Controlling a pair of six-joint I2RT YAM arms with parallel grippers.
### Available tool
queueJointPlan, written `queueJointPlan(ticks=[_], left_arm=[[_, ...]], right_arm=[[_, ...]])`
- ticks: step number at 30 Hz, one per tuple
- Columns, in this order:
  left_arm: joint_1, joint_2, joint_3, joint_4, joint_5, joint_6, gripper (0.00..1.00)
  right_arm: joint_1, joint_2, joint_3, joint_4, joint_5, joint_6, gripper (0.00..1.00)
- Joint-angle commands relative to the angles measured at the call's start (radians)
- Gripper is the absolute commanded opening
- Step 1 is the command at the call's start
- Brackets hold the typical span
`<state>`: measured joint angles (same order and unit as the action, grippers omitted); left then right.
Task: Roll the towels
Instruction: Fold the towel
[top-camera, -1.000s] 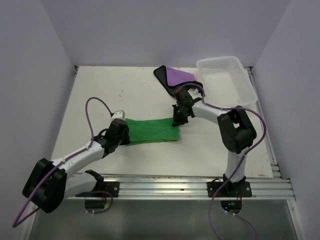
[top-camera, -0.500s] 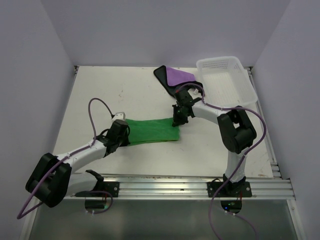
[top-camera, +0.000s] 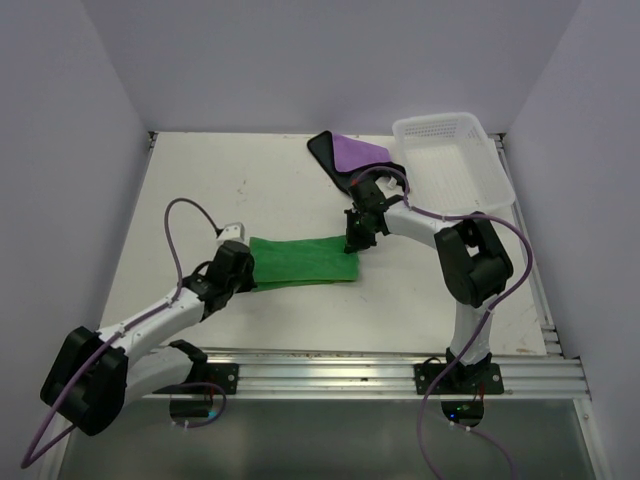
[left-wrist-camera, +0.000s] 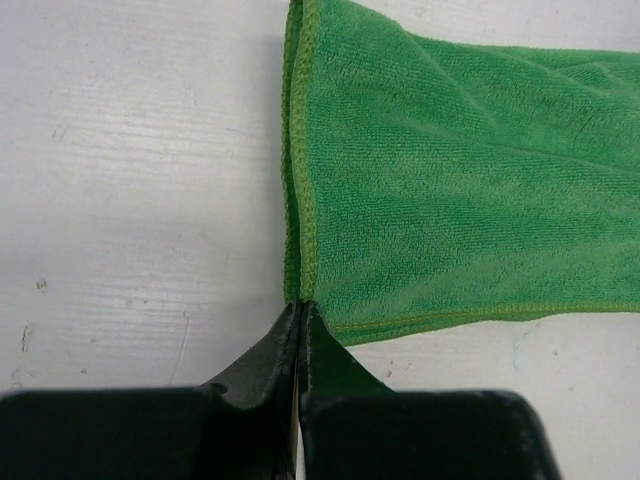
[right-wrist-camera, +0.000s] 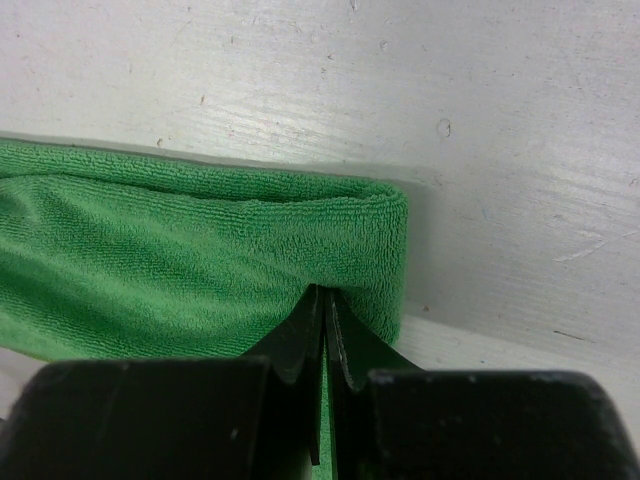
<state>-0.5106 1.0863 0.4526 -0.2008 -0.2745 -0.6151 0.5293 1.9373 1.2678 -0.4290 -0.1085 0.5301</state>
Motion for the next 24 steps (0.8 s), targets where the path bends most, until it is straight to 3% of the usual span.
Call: queueJointPlan(ticks=[1,17,22,24], left_arm=[[0.007,-0.019,-0.032,-0.015,-0.028,-0.029,0.0],[0.007,-0.026,-0.063,-0.035,0.017,-0.106,0.0],[0.007,-0.025,-0.063,-0.022,0.05,-0.103,0.0],[0.007,-0.063,-0.052,-0.015,0.069,-0.094,0.12]], right_arm=[[0.001,0.06,-0.021,-0.001,0.027,-0.021,0.03],[0.0,0.058,-0.024,0.001,0.026,-0.033,0.05],[0.0,0.0,-0.025,0.012,-0.006,-0.047,0.11],[0.0,-0.02,-0.005,-0.005,-0.034,-0.058,0.18]])
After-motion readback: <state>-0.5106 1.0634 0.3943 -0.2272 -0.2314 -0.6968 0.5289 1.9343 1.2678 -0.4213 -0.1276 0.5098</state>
